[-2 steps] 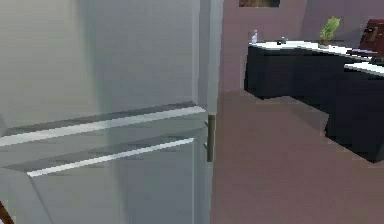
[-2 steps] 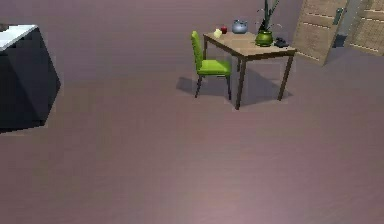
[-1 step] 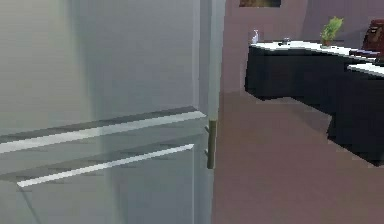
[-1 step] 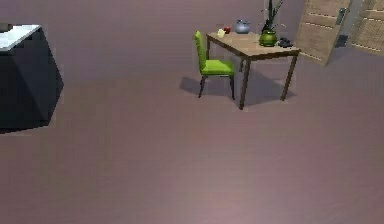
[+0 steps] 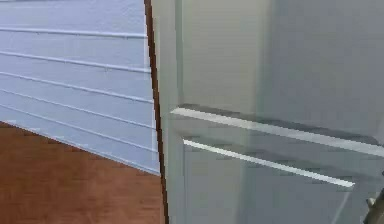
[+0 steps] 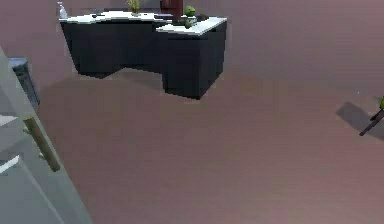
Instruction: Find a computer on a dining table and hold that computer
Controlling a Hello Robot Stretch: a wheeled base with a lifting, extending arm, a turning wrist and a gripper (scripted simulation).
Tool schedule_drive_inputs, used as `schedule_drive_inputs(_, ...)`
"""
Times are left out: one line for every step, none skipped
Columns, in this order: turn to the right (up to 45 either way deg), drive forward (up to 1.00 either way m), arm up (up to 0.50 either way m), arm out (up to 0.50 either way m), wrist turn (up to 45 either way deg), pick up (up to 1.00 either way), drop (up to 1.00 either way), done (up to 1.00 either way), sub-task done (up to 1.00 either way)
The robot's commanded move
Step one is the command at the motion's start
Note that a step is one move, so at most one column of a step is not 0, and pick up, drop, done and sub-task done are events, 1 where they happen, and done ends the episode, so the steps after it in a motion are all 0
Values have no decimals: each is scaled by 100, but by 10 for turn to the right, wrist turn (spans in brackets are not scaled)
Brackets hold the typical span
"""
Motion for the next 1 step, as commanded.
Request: schedule_drive_inputs(-330,0,0,0,0,0,0,0,0)
